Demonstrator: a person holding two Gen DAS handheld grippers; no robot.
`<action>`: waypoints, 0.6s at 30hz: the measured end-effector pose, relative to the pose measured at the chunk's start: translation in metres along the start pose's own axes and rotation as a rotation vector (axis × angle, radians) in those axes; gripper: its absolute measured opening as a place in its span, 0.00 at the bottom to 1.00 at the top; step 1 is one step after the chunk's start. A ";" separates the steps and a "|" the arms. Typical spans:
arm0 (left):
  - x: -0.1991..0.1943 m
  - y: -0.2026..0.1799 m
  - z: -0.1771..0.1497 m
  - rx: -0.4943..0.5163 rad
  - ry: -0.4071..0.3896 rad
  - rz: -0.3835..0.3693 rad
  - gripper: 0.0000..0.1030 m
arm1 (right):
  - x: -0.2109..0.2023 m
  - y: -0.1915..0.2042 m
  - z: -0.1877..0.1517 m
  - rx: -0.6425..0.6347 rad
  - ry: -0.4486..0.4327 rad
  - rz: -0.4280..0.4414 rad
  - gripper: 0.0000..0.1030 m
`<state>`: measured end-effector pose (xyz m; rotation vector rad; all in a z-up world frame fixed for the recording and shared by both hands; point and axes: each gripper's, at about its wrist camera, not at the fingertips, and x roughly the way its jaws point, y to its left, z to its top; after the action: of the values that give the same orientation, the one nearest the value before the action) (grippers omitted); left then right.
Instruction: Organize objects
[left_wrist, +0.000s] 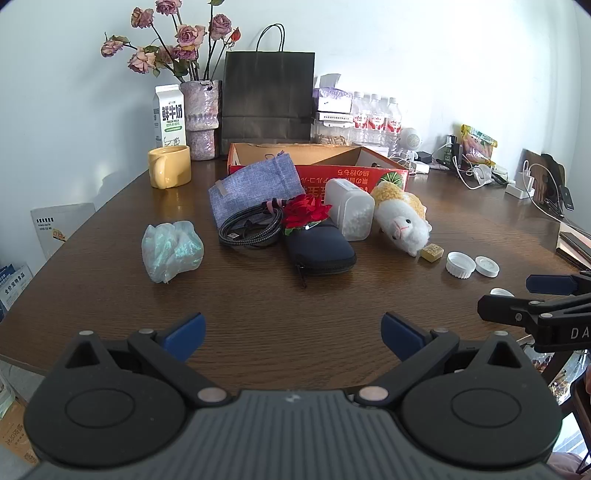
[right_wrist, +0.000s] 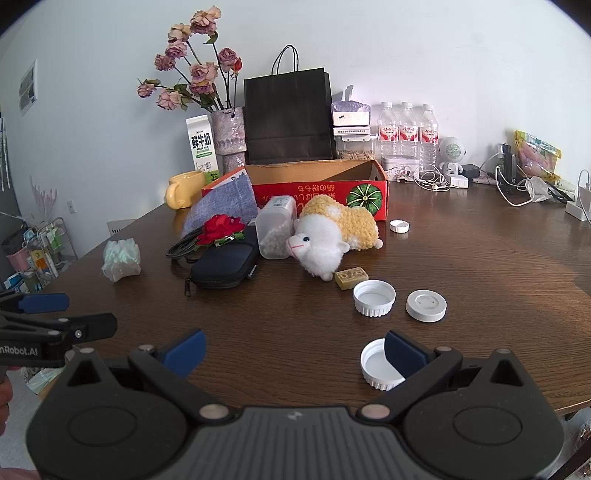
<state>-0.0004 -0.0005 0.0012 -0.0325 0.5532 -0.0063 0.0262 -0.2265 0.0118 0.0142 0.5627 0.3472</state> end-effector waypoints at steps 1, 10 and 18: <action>0.000 0.000 0.000 0.000 0.000 0.000 1.00 | 0.000 0.000 0.000 0.000 0.000 0.000 1.00; 0.000 0.000 0.000 -0.003 0.000 0.005 1.00 | 0.000 0.000 0.000 0.000 0.000 0.000 1.00; 0.000 0.000 0.000 -0.003 0.000 0.006 1.00 | 0.000 0.000 0.000 -0.001 0.000 0.000 1.00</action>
<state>-0.0003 -0.0005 0.0015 -0.0339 0.5536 0.0000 0.0262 -0.2267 0.0120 0.0136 0.5624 0.3475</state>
